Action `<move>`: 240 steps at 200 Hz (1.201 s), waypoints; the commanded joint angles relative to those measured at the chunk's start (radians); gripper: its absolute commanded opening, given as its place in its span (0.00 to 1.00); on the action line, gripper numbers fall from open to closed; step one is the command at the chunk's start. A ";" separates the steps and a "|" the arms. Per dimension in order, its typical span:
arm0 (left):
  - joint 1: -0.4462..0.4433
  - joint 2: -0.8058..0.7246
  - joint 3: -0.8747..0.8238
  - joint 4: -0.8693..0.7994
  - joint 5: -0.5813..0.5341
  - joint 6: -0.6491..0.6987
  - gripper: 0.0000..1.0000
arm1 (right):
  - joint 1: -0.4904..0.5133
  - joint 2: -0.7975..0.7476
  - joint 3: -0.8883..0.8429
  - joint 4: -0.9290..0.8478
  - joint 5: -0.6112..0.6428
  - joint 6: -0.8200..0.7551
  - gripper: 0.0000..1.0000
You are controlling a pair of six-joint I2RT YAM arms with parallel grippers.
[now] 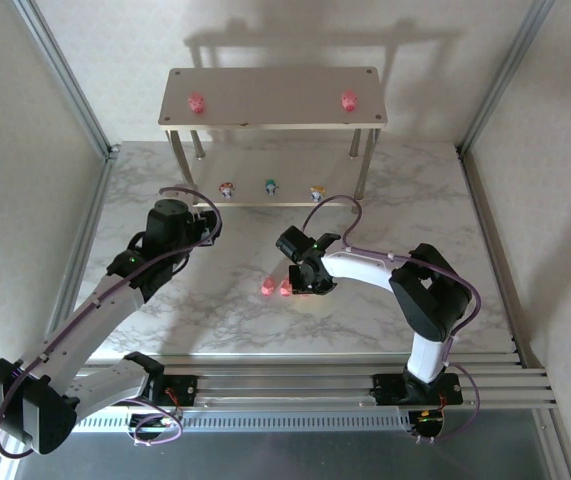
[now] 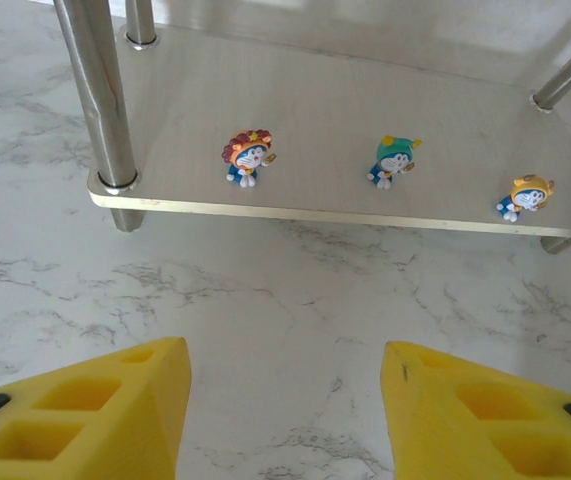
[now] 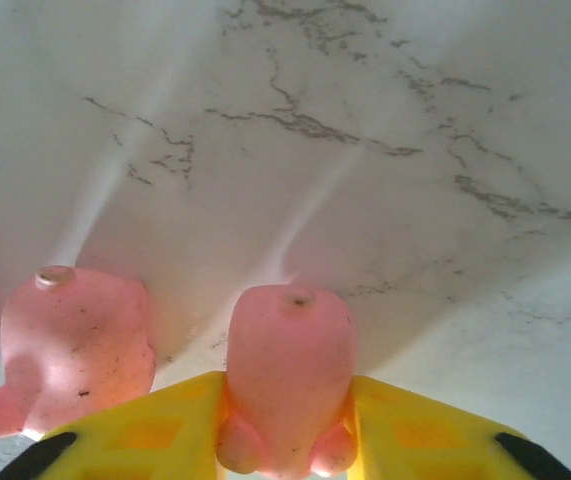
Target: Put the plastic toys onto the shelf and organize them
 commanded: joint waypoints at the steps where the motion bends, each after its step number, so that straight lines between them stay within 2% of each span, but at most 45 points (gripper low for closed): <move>1: 0.009 -0.008 -0.007 0.007 0.018 0.015 0.53 | -0.008 -0.032 0.003 -0.002 0.046 -0.030 0.26; 30: 0.011 0.006 0.006 0.010 0.031 0.010 0.53 | -0.010 -0.093 0.006 -0.022 0.085 -0.067 0.21; 54: 0.011 0.024 0.041 0.004 0.044 0.012 0.53 | -0.010 -0.170 0.068 -0.106 0.153 -0.122 0.20; 82: 0.015 0.087 0.162 -0.038 0.074 0.031 0.53 | -0.032 -0.233 0.281 -0.239 0.247 -0.271 0.22; 101: 0.017 0.146 0.267 -0.068 0.107 0.040 0.53 | -0.072 -0.228 0.466 -0.281 0.256 -0.375 0.22; 146: 0.020 0.224 0.419 -0.073 0.169 0.052 0.53 | -0.182 -0.082 0.944 -0.309 0.222 -0.556 0.23; 191: 0.025 0.271 0.496 -0.107 0.171 0.073 0.53 | -0.267 0.129 1.365 -0.362 0.155 -0.614 0.23; 210: 0.032 0.271 0.498 -0.110 0.168 0.073 0.53 | -0.292 0.189 1.454 -0.370 0.140 -0.622 0.24; 240: 0.045 0.273 0.501 -0.120 0.168 0.075 0.53 | -0.320 0.215 1.461 -0.335 0.129 -0.620 0.24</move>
